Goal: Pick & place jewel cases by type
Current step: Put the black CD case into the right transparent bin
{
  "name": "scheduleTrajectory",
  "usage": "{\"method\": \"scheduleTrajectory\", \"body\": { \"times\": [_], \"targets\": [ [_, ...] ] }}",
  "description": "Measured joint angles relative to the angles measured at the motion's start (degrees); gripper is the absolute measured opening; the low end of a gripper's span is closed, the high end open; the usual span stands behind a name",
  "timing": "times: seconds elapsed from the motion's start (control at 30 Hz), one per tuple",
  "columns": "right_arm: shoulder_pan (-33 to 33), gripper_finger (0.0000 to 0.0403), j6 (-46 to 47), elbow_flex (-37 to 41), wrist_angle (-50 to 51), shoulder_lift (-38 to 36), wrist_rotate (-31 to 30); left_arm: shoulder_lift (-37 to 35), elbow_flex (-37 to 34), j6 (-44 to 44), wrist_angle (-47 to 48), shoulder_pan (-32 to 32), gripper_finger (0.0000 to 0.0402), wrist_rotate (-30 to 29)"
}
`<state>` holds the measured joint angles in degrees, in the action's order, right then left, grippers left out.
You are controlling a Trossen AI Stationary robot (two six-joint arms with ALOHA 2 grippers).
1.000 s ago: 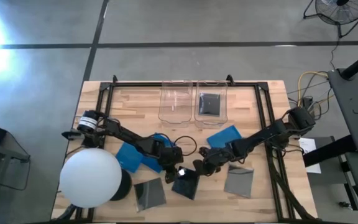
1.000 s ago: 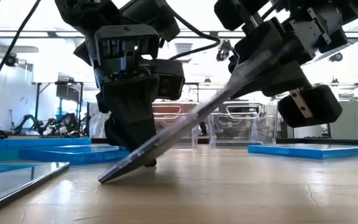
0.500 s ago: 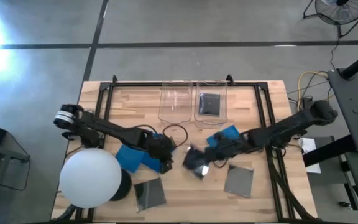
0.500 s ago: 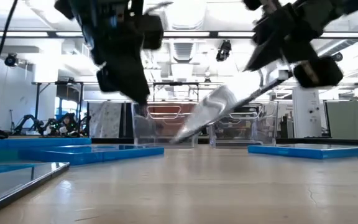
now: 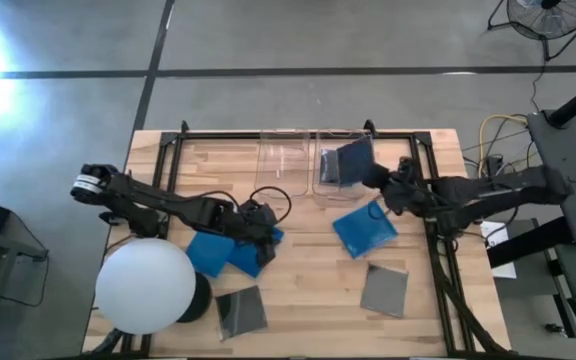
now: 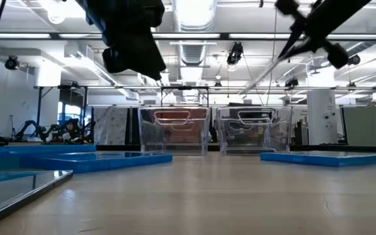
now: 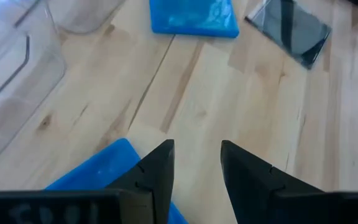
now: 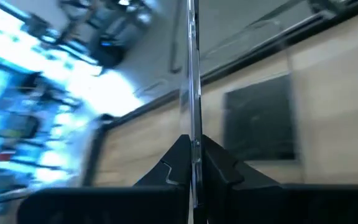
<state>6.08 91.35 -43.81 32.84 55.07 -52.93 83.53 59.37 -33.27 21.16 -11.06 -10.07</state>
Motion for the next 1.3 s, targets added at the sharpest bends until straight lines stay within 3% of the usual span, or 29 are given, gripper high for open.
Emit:
{"method": "scheduleTrajectory", "body": {
  "times": [0.1,0.27,0.4,0.67,0.93,1.13,1.3],
  "targets": [
    [-6.04,0.0013,-2.82,0.02,-1.56,4.30,2.45,0.23,-0.54,-0.19,0.54,0.08,0.0114,0.00],
    [-15.81,0.0013,-8.04,0.09,-8.55,12.38,15.19,0.37,-1.77,-2.14,2.37,0.08,0.0114,0.00],
    [-20.18,0.0022,-12.56,0.06,-15.98,18.84,20.23,0.37,-2.34,-2.87,2.27,0.08,0.0114,0.02],
    [-23.47,0.0122,-18.25,0.07,-16.23,24.81,38.35,0.37,-2.55,-4.26,5.09,0.06,0.0114,0.59],
    [-19.33,0.0204,-31.54,0.00,-8.38,15.15,40.53,0.37,-2.55,0.44,9.03,-0.15,0.0114,6.79],
    [-15.40,0.0214,-33.21,0.00,6.21,3.64,39.80,0.37,-2.67,7.41,9.91,-0.46,0.0114,14.22],
    [-5.94,0.0214,-34.13,0.00,7.92,-1.32,45.32,0.37,-4.31,12.99,9.86,-2.08,0.0114,25.39]
  ]
}}
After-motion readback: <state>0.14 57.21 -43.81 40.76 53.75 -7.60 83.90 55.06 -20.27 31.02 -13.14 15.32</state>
